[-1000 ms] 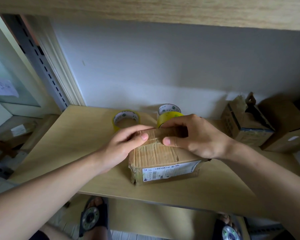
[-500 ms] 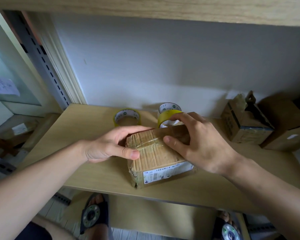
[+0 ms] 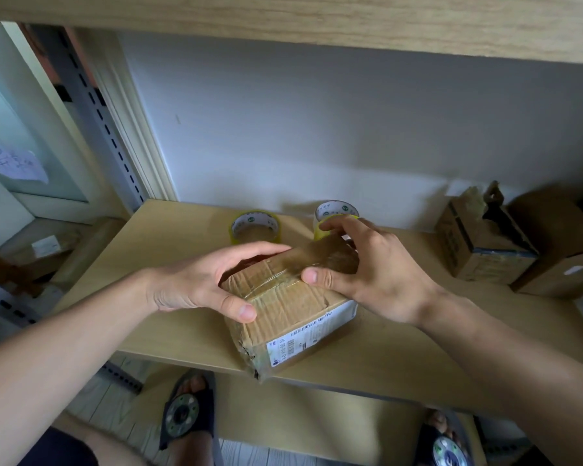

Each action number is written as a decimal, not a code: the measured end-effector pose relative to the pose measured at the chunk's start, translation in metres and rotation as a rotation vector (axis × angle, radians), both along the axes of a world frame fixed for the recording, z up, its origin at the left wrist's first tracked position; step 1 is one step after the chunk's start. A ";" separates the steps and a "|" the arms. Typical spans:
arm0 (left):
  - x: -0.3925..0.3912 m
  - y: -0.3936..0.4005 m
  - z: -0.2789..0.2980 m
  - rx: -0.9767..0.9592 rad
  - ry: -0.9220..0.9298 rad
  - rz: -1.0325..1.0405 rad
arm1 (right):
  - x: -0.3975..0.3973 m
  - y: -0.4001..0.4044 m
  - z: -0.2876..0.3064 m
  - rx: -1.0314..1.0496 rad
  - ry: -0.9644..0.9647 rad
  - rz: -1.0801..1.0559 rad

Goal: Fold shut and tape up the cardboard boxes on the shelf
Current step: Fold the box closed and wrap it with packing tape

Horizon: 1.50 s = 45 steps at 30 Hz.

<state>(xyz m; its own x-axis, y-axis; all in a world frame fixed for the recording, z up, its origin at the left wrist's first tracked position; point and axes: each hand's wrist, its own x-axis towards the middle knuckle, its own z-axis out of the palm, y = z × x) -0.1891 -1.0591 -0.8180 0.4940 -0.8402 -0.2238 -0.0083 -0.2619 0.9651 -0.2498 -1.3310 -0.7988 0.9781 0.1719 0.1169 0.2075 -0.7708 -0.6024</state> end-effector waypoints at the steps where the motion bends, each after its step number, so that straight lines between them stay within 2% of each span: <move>1: -0.002 0.003 0.000 0.002 0.002 0.005 | 0.003 0.003 -0.001 0.015 0.001 0.003; 8: -0.017 0.013 0.004 0.002 -0.065 0.020 | 0.027 0.014 -0.006 0.180 0.016 -0.006; 13: -0.036 0.014 -0.002 0.026 -0.165 0.222 | 0.038 0.023 -0.014 0.287 0.023 -0.010; 17: -0.044 0.018 -0.008 0.086 -0.250 0.337 | 0.040 0.033 -0.016 0.238 -0.054 -0.034; 23: -0.042 0.020 -0.003 0.108 -0.298 0.375 | 0.028 0.043 -0.013 0.064 -0.216 -0.220; 26: -0.043 0.014 -0.005 0.096 -0.262 0.388 | 0.022 0.046 -0.015 0.057 -0.177 -0.227; 30: -0.048 0.004 -0.008 0.074 -0.203 0.413 | 0.016 0.046 -0.020 0.171 -0.140 -0.197; 37: -0.047 0.000 0.000 0.070 -0.105 0.456 | 0.006 0.038 -0.025 0.345 0.101 0.003; 42: -0.033 -0.004 0.003 0.105 -0.076 0.452 | 0.001 0.025 -0.017 0.347 0.253 0.166; 45: -0.025 -0.005 0.008 0.143 -0.085 0.503 | -0.001 0.019 -0.013 0.313 0.303 0.192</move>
